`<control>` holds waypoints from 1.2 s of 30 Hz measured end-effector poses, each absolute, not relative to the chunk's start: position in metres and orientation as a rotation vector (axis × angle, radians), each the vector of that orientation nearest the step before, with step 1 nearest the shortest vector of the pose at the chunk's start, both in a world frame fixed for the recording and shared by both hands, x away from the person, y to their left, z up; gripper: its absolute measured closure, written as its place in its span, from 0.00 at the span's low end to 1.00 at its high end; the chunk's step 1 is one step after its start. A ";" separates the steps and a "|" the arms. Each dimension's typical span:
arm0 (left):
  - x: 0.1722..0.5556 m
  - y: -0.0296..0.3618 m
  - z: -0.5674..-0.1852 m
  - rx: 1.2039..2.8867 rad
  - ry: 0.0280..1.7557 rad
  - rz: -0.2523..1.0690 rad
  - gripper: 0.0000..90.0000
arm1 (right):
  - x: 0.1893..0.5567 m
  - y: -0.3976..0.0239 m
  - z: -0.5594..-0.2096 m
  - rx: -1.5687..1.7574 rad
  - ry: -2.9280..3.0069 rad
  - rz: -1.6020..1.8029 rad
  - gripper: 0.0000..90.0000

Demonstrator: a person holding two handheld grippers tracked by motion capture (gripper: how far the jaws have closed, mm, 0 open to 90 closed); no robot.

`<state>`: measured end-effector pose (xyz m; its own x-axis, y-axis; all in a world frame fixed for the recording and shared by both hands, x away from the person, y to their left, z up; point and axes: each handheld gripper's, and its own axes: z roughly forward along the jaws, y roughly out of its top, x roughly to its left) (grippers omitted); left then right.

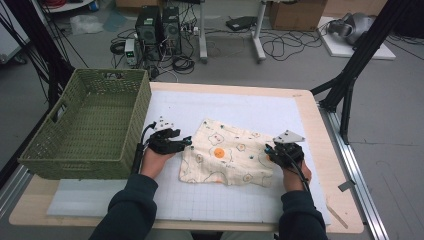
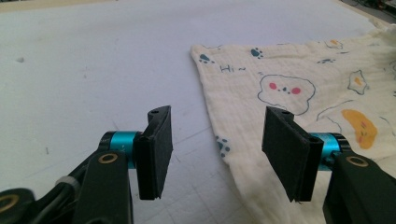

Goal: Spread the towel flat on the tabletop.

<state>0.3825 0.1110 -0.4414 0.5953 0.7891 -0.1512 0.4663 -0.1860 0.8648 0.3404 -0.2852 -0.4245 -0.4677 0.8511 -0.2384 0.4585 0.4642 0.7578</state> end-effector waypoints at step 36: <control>0.354 0.136 -0.436 2.034 1.106 0.420 0.87 | 0.323 -0.281 -0.423 1.101 2.128 1.002 0.58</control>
<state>0.3544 0.1363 -0.4357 0.5692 0.8191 -0.0706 0.5658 -0.3280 0.7565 0.3228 -0.2809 -0.4225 -0.5220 0.8444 -0.1207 0.4450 0.3903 0.8060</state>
